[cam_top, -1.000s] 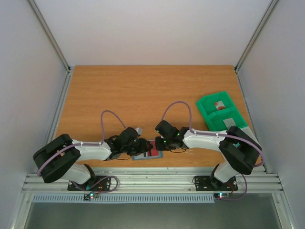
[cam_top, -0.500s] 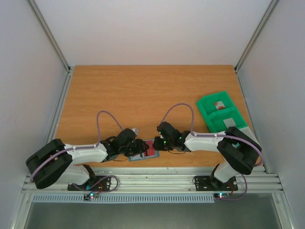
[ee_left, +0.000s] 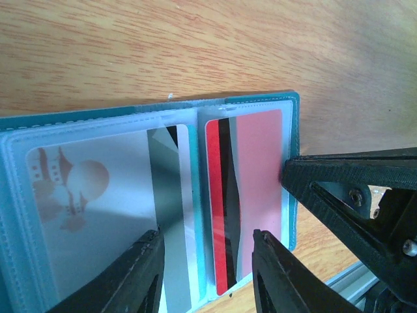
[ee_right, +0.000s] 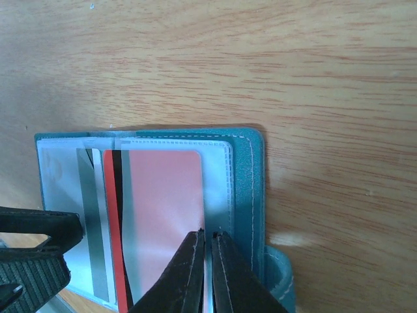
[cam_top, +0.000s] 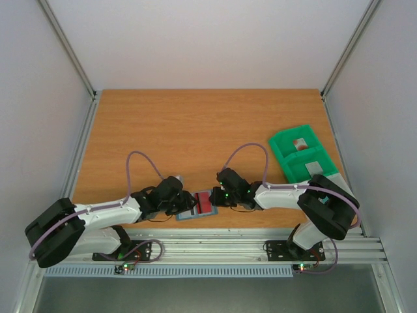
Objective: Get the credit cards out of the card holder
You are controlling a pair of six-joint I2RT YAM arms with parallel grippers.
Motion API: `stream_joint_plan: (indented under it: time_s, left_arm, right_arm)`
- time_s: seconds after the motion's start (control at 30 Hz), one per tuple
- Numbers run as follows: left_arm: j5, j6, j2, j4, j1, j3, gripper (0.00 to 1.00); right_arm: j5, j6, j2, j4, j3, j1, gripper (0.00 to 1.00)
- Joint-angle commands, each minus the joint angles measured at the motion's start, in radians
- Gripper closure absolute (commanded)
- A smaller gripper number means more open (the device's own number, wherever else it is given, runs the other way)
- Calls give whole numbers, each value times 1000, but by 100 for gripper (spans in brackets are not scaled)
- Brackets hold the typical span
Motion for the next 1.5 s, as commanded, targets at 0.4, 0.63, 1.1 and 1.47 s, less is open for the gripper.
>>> stream_joint_plan:
  time_s: [0.4, 0.63, 1.1, 1.47]
  left_arm:
    - [16, 15, 107, 97, -3, 16, 71]
    - [63, 19, 138, 156, -3, 28, 96]
    - [-35, 28, -125, -55, -1, -18, 100]
    - [-113, 46, -369, -306, 2, 34, 100]
  right_arm:
    - [-32, 79, 15, 31, -100, 1, 95]
    - [-38, 118, 7, 64, -133, 1, 95]
    - [-13, 110, -32, 53, -161, 1, 95]
    - [-24, -75, -204, -95, -49, 1, 89]
